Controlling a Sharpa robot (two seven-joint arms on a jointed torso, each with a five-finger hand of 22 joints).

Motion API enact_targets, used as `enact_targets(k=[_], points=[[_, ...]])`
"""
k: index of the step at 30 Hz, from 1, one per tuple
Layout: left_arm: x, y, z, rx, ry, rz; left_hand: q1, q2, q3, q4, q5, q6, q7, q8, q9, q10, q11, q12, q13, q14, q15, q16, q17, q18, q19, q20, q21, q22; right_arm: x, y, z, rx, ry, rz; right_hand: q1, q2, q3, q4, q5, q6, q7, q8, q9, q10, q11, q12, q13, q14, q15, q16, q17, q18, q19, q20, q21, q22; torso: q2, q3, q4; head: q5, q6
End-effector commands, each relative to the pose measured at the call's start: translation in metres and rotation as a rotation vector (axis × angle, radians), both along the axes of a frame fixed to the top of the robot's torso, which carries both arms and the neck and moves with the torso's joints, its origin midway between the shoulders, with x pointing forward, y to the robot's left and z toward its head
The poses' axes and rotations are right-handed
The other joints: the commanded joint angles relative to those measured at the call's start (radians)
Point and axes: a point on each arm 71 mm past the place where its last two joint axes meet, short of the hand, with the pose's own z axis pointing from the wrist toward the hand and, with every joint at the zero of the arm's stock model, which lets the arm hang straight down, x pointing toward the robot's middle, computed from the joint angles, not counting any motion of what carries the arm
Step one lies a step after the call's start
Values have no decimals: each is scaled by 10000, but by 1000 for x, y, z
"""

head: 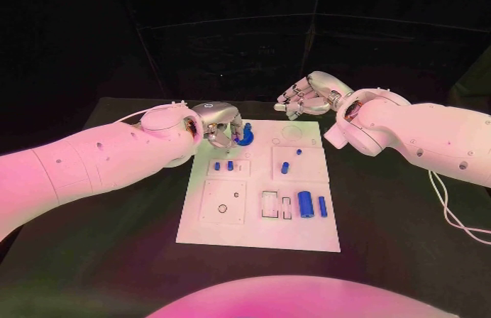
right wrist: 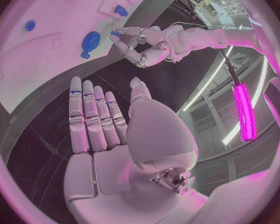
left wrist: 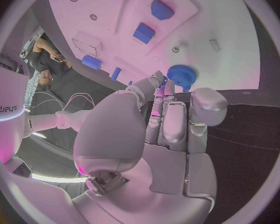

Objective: Assemble the parts on the task board

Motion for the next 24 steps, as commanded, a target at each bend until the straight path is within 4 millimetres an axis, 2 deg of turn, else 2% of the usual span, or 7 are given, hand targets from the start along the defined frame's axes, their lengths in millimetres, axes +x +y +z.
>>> enact_targets(k=[1,11,15,24], points=[[-1,7,-1,101,531,208,-126,-33,29,32,18,-36,42,-54,3,9,37,-78,0,234,19,55,-32,-120,16,-51,66,29,0,0,1,17,5,60,12,76,51,1,27,-27,43,-34,-1,-70,-15,-44,-7,-51,-21,-11,-17,53,5,62,-41,5,13,0,-6,-2,-7],[1,19,-7,554,1129,415,-204,-61,42,59,18,-87,60,-129,-9,-20,65,-199,-23,215,43,34,-119,-129,-7,-31,121,103,0,1,1,19,13,87,12,76,51,1,27,-27,43,-34,-1,-70,-15,-44,-7,-51,-21,-11,-17,53,5,62,-41,5,27,3,-36,19,-13],[4,20,-10,707,1249,568,-211,-59,44,63,18,-88,62,-133,-10,-18,66,-206,-24,212,45,29,-132,-125,-13,-29,105,86,0,1,1,19,16,95,12,76,51,1,27,-27,43,-34,-1,-70,-15,-44,-7,-51,-21,-11,-17,53,5,62,-41,5,23,4,-28,23,-54],[7,20,-16,935,1488,678,-231,-54,46,76,18,-85,63,-141,-9,-11,69,-223,-25,206,49,20,-156,-123,-22,-25,101,85,0,2,1,24,11,103,12,76,51,1,27,-27,43,-34,-1,-70,-15,-44,-7,-51,-21,-11,-17,53,5,62,-41,5,17,11,-22,37,-60]])
